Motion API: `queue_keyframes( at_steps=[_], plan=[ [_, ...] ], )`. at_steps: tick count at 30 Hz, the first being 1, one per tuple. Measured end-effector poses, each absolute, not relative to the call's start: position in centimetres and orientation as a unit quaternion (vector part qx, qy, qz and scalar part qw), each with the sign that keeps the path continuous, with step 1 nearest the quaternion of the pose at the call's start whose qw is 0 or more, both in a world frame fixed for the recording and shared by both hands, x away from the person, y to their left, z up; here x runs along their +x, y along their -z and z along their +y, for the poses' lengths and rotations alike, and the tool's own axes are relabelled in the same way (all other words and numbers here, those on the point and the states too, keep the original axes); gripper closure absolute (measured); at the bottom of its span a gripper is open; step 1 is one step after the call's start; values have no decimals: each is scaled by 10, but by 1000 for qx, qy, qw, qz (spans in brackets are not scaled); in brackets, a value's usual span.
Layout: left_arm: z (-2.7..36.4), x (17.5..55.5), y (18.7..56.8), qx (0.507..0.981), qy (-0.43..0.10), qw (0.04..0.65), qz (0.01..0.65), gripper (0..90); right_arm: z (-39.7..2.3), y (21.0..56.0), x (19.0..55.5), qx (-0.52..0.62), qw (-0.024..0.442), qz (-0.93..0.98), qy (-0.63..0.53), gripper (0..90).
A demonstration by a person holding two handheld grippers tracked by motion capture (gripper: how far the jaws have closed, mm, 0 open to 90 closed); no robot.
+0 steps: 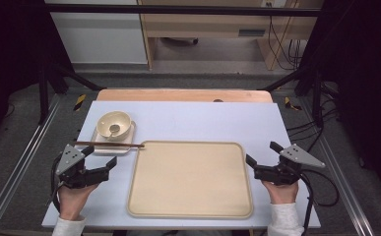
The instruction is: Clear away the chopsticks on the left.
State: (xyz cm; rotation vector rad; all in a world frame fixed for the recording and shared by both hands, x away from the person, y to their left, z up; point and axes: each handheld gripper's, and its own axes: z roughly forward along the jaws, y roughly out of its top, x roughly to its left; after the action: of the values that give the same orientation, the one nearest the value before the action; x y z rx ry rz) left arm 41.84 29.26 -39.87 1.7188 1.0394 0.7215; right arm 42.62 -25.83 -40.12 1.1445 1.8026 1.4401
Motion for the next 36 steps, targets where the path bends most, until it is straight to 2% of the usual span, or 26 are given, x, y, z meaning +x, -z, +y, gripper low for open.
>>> queue_keyframes(
  at_steps=[16, 36],
  plan=[
    [311, 429, 405, 731, -280, 460, 418, 131, -257, 401, 426, 426, 280, 679, -529, 12],
    [320, 458, 426, 781, -269, 387, 409, 131, -254, 403, 428, 425, 276, 686, -521, 16]
  ],
)
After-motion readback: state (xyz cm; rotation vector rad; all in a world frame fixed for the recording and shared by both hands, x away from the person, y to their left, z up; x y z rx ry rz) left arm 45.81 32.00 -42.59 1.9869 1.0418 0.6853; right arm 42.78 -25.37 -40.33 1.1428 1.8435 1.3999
